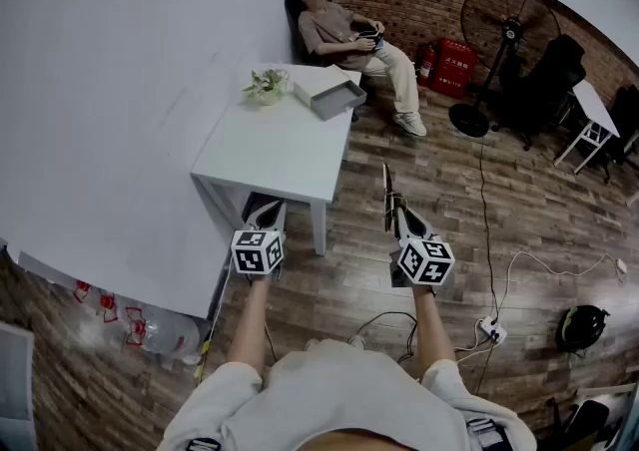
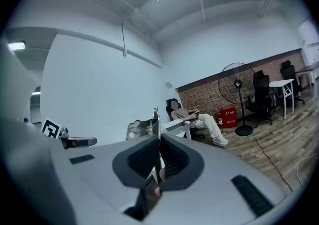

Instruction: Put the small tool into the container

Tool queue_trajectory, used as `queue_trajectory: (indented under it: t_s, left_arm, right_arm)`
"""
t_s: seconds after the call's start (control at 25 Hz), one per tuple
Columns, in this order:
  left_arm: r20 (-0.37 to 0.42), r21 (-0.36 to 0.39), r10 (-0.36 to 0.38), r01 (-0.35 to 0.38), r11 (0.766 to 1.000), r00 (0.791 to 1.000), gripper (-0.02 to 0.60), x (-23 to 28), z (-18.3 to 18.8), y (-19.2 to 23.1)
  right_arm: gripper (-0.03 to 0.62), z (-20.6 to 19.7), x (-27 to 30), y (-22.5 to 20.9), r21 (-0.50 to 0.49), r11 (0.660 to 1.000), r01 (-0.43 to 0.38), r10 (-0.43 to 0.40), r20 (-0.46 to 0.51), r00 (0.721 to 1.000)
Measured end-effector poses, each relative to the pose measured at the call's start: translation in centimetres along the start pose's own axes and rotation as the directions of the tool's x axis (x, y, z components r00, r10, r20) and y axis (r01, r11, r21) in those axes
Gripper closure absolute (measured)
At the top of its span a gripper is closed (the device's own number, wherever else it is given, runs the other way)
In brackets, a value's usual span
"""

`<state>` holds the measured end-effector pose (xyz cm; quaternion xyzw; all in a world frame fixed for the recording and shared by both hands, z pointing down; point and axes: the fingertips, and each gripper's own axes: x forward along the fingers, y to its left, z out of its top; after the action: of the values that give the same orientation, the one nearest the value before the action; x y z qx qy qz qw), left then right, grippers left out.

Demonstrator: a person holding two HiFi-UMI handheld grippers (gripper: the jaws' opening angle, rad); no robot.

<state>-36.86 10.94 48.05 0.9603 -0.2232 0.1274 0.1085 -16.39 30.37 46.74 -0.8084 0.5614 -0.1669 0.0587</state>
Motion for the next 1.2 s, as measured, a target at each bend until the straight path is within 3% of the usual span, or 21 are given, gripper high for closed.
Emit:
queue_trajectory:
  t_s: [0.44, 1.2]
  left_arm:
    - [0.009, 0.004, 0.000, 0.000, 1.000, 1.000, 0.573, 1.1, 0.7, -1.0]
    - [-0.007, 0.004, 0.028, -0.028, 1.000, 1.000, 0.572, 2.7, -0.6, -6.8]
  right_arm:
    - [0.588, -0.1, 0.5, -0.9, -0.002, 1.000, -0.015, 0.015, -0.008, 1.000]
    - [0.588, -0.4, -1.6, -5.7, -0.008, 0.998, -0.060, 0.060, -0.043, 0.997]
